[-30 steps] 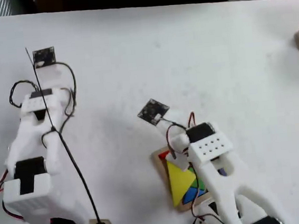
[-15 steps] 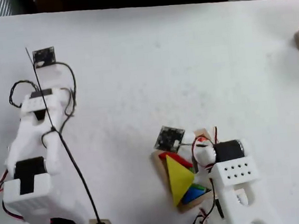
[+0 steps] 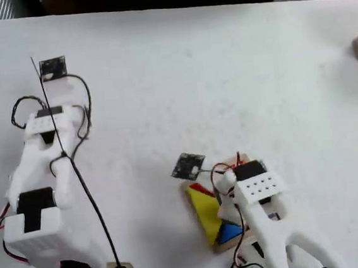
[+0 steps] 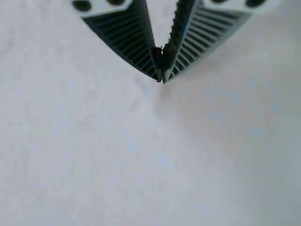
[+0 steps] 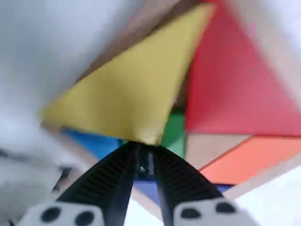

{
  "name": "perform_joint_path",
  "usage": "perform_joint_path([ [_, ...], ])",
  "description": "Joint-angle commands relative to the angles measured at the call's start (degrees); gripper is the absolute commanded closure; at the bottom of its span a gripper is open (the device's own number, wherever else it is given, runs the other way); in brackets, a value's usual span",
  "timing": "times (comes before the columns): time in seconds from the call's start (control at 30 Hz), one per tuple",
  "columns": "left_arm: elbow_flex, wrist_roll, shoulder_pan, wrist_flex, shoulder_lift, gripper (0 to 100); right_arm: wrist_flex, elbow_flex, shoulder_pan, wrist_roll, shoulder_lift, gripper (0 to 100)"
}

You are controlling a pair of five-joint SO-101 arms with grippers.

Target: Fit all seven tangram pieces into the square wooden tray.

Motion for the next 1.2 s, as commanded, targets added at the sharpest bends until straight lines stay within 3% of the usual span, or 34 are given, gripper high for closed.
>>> perform_joint_path([
  [0.0,-3.1,-0.5,-0.6,0.3,-0.4,97,-4.0,-0.4,-1.2,-4.3,0.1,98.1],
  [0.37,-3.2,-0.5,-0.6,0.3,-0.4,97,-3.8,-1.0,-0.9,-4.8,-4.4,98.1],
  [0.6,-3.2,-0.5,-0.6,0.3,-0.4,97,-1.7,-6.3,-3.2,-11.6,-4.4,98.1],
  [0.9,-3.2,-0.5,-0.6,0.2,-0.4,97,1.4,-10.1,-18.3,-20.9,-4.4,98.1],
  [1.17,-3.2,-0.5,-0.6,0.2,-0.4,97,-6.1,-2.5,-24.4,-21.2,-4.3,98.1],
])
